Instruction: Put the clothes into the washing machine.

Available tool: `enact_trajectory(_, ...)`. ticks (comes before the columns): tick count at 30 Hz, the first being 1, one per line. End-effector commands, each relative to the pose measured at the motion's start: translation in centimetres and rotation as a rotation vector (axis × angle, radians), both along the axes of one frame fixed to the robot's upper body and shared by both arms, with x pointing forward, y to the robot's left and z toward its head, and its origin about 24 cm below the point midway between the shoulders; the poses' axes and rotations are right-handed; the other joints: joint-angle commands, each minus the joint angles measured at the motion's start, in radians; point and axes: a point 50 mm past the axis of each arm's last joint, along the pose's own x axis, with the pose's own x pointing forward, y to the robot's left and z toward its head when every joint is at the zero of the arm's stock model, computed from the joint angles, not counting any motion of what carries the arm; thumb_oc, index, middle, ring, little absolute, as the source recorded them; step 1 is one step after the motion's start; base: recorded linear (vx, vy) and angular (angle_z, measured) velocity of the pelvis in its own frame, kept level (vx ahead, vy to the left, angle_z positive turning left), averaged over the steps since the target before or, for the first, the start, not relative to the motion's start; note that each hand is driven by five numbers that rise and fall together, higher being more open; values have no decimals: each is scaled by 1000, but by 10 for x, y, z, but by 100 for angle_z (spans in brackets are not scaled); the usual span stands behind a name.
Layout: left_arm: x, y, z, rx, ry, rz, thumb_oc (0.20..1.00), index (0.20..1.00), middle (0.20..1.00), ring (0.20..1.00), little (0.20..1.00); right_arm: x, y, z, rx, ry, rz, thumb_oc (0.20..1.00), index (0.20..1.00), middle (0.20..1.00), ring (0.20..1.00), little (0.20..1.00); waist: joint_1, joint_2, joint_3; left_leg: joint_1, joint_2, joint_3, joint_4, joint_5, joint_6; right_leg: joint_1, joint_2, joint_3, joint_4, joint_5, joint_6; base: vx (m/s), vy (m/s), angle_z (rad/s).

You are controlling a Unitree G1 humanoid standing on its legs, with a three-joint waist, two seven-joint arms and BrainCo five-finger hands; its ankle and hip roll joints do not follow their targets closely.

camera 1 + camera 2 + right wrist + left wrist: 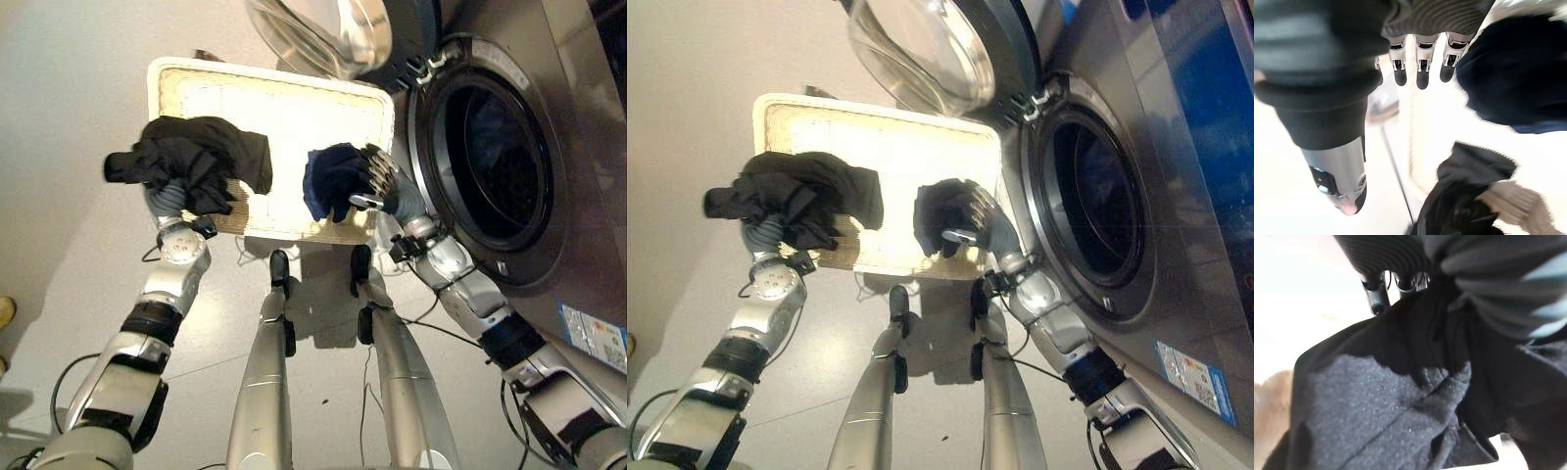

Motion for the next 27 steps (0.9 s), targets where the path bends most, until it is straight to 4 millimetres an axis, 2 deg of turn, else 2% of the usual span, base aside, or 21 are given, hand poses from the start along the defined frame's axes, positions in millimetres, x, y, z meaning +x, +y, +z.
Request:
enact_trajectory(1,-10,-25,57,219,-264,-273,200,200,200,200,200,-9,9,8,-130,-91,21,1000,1000,1000,1000,1000,3,28,13,33,-93,79,-39,-25,44,66,59,-19,7,-111,46,-51,2,7)
enact_trajectory(3,-15,-37,59,280,-277,-378,200,200,200,200,200,-5,12,12,-198,-120,8,1000,1000,1000,1000,1000,15,35,13,44,-98,75,-45,-25,47,76,53,-28,0,-108,48,-38,4,7)
enact_trajectory(4,-15,-37,59,280,-277,-378,200,200,200,200,200,-5,12,12,-198,-120,8,1000,1000,1000,1000,1000,15,35,13,44,-98,75,-45,-25,47,76,53,-28,0,-108,48,-46,9,7)
enact_trajectory(5,-22,-48,63,346,-281,-492,200,200,200,200,200,-2,14,15,-277,-140,11,1000,1000,1000,1000,1000,26,43,13,56,-103,72,-51,-25,50,88,45,-36,-8,-105,51,-37,12,5)
enact_trajectory(8,-27,-57,64,399,-270,-583,200,200,200,200,200,-2,14,17,-311,-140,27,1000,1000,1000,1000,1000,33,49,13,69,-107,71,-60,-24,53,101,39,-43,-17,-102,53,-35,14,5)
enact_trajectory(9,-32,-64,64,452,-253,-666,200,200,200,200,200,-2,15,19,-340,-147,46,1000,1000,1000,1000,1000,39,55,13,77,-110,71,-64,-23,55,111,32,-49,-22,-100,57,-37,16,4)
enact_trajectory(13,-43,-81,65,512,-204,-850,200,200,200,200,200,-6,16,21,-415,-166,86,1000,1000,1000,1000,1000,42,67,13,91,-116,71,-73,-22,60,126,19,-58,-35,-92,65,-40,20,2)
enact_trajectory(18,-55,-102,63,560,-129,-1084,200,200,200,200,200,-8,21,15,-493,-104,174,1000,1000,1000,1000,1000,38,72,13,111,-116,78,-98,-15,65,141,7,-63,-63,-72,77,-37,13,6)
enact_trajectory(22,-60,-113,62,558,-103,-1187,200,200,200,200,200,-6,23,15,-493,-103,176,1000,1000,1000,1000,1000,37,72,13,119,-112,89,-110,-13,68,144,3,-69,-74,-62,83,-19,11,3)
enact_trajectory(27,-65,-124,58,552,-72,-1271,200,200,200,200,200,-6,28,7,-383,3,251,1000,1000,1000,1000,1000,35,72,13,128,-114,96,-118,-14,73,151,1,-70,-93,-47,87,-13,10,-1)
